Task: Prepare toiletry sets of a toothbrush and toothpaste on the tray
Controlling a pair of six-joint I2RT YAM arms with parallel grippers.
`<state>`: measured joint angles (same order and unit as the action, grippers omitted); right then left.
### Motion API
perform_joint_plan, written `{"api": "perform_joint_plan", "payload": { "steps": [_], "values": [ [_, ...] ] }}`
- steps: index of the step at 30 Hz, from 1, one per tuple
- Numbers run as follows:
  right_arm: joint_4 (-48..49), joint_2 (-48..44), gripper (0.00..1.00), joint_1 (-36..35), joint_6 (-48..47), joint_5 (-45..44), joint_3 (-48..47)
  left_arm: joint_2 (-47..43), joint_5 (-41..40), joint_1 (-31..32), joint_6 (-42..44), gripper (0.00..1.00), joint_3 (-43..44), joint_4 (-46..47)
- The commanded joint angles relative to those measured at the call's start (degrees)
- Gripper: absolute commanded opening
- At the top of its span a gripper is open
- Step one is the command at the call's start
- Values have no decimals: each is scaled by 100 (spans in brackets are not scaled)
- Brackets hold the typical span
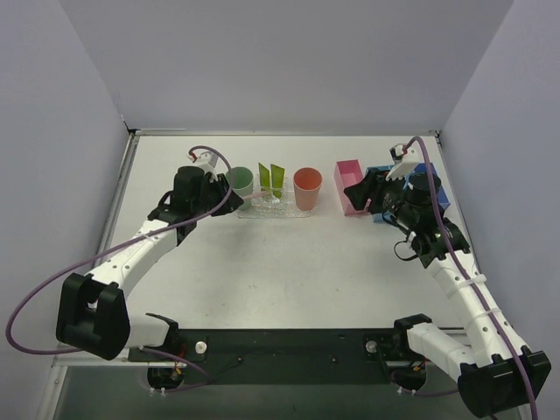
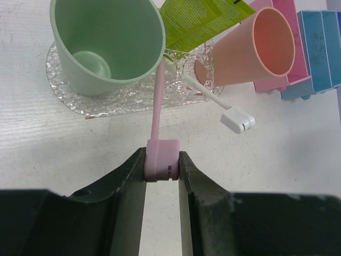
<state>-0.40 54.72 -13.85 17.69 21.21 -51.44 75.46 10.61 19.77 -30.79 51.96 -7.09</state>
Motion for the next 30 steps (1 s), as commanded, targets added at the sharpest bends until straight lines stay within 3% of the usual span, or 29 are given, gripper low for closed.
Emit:
{"api": "perform_joint_plan", "payload": {
  "steps": [1, 30],
  "values": [
    [163, 100, 50, 40, -117, -29, -15, 100, -77, 18, 90, 0, 349, 120],
    [339, 496, 50, 119, -99, 76, -15, 865, -551, 299, 459, 0, 929, -257]
  ]
}}
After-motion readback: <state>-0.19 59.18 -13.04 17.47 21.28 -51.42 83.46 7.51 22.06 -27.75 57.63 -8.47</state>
